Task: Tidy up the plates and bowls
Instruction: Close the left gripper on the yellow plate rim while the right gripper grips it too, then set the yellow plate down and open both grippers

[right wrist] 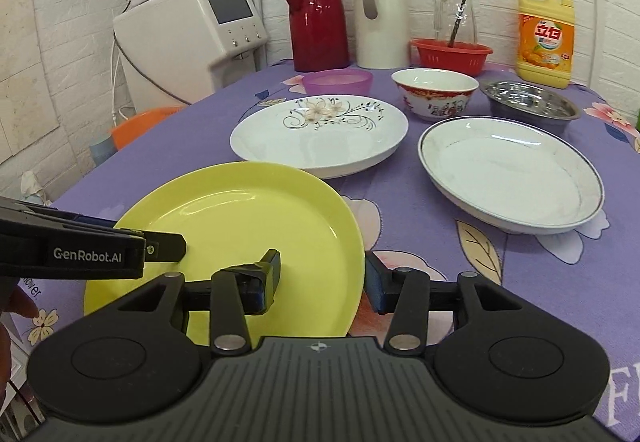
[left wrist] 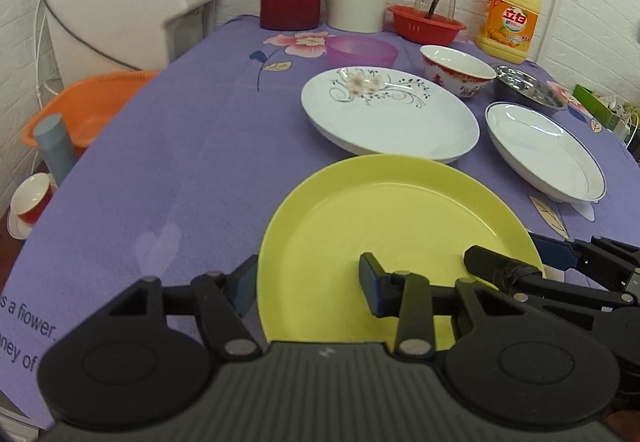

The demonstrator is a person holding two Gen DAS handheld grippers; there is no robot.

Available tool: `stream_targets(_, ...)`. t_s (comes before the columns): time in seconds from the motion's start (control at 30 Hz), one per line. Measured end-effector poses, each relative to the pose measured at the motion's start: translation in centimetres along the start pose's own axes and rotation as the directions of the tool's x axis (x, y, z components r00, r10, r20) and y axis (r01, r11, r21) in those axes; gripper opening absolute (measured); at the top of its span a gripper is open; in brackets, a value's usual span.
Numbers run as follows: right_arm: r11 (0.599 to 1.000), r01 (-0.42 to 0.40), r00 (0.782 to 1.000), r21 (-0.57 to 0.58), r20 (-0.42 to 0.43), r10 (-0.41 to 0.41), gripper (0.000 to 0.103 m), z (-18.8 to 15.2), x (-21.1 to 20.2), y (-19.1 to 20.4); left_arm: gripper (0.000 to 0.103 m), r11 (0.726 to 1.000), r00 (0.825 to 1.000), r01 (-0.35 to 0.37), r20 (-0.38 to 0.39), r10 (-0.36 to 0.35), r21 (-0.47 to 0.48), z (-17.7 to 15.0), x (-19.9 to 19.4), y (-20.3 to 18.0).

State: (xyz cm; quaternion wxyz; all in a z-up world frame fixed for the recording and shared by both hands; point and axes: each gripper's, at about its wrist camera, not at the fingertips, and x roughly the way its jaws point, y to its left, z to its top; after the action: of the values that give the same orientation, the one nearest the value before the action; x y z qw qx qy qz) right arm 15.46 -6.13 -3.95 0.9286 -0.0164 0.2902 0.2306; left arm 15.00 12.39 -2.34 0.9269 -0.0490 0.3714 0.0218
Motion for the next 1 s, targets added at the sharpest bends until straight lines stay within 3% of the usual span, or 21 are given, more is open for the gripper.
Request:
stream_targets(0.43, 1.000, 0.019, 1.000, -0.017, -0.007, -0.019, 0.086, 0.4, 0.9, 0.4, 0.040, 1.000, 1.000, 0.014, 0.027, -0.014, -0.006, 0.5, 1.3, 0.2)
stream_targets(0.5, 1.000, 0.003, 1.000, -0.009, -0.021, -0.003, 0.097, 0.2, 1.2, 0.4, 0.045, 0.999, 1.000, 0.026, 0.004, -0.026, -0.021, 0.5, 2.0, 0.5)
stream_targets(0.53, 1.000, -0.013, 1.000, -0.009, -0.014, 0.013, 0.102, 0.1, 1.2, 0.4, 0.054, 0.999, 0.999, 0.037, 0.009, -0.037, -0.029, 0.4, 2.2, 0.6)
stream_targets(0.63, 0.999, -0.039, 0.999, 0.015, -0.004, 0.039, 0.103, 0.4, 0.6, -0.3, 0.060, 0.995, 0.996, 0.081, 0.028, -0.080, -0.058, 0.8, 1.8, 1.1)
stream_targets(0.7, 0.998, -0.043, 0.999, 0.055, 0.026, 0.041, 0.103, 0.9, -0.5, -1.5, 0.072, 0.991, 0.993, 0.104, 0.056, -0.100, -0.082, 1.4, 1.0, 1.6)
stream_targets(0.83, 0.991, -0.005, 0.996, 0.130, 0.091, -0.007, 0.103, 1.4, -2.5, -3.9, 0.075, 0.991, 0.991, 0.087, 0.108, -0.076, -0.098, 2.9, -0.3, 2.4)
stream_targets(1.0, 0.979, 0.060, 0.994, 0.194, 0.082, -0.077, 0.103, 1.2, -3.0, -6.3, 0.076, 0.993, 0.992, 0.057, 0.115, -0.046, -0.102, 4.5, -0.3, 2.0)
